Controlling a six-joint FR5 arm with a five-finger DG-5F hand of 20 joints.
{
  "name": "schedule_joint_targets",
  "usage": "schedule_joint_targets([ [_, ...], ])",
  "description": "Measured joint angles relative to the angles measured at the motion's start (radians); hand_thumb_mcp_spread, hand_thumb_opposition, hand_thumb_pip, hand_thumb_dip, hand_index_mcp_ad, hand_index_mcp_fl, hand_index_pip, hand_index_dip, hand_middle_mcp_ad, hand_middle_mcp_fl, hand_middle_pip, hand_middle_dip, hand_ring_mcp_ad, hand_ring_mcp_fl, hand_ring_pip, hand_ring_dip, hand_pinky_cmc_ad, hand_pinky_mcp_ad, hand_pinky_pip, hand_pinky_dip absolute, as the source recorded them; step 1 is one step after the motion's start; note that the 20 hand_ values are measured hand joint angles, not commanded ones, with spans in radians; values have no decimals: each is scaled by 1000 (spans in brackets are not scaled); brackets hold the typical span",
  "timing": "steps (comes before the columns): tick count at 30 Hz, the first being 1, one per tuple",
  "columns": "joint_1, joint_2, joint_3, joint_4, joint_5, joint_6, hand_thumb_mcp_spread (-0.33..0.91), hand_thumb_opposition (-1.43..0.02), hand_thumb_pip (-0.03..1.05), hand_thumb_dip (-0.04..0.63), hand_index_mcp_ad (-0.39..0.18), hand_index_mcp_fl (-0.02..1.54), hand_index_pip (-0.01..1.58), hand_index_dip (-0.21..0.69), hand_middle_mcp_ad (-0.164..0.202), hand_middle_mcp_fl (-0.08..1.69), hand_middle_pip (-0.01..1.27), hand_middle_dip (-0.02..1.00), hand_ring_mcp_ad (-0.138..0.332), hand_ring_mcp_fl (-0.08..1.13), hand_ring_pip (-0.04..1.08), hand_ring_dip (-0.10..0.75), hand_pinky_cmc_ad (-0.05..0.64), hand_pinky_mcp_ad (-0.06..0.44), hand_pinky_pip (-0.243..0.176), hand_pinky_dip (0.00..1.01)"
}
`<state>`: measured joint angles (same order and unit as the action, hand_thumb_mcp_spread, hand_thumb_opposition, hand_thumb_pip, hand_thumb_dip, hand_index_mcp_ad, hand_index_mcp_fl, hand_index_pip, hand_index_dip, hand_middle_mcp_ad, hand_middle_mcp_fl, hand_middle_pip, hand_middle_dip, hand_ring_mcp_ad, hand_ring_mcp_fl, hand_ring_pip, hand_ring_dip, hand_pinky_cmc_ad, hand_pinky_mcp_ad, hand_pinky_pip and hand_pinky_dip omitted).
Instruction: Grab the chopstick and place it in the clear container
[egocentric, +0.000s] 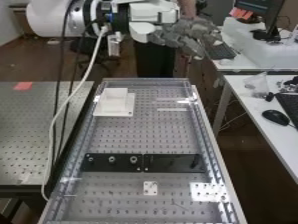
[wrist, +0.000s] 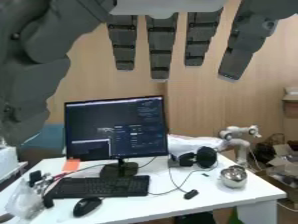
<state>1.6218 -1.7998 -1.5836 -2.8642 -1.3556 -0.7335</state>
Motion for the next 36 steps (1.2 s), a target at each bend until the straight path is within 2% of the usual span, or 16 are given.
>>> schedule_joint_targets([
  [3,26,-2,10,-8,50,18,129,-663,564,80,-117,154,87,154,54,173,105,284,143,14,99,211,354,293,-124,559],
  [5,35,-5,15,-11,73,25,129,-663,564,84,-101,154,87,154,63,173,105,284,147,14,96,208,354,297,-124,559],
  [12,66,-27,45,-31,161,76,129,-663,564,87,-105,154,87,154,63,175,105,284,147,14,94,206,351,293,-124,559],
  [18,69,-52,81,-59,162,78,133,-667,564,82,-105,154,87,154,63,176,105,284,147,14,94,206,351,293,-124,559],
  [22,70,-61,94,-63,147,70,133,-667,607,87,-101,154,86,154,63,175,105,281,147,14,94,202,351,293,-124,559],
  [36,75,-59,96,-55,145,49,133,-667,620,84,-105,154,87,148,63,182,105,281,145,14,94,202,351,293,-124,559],
])
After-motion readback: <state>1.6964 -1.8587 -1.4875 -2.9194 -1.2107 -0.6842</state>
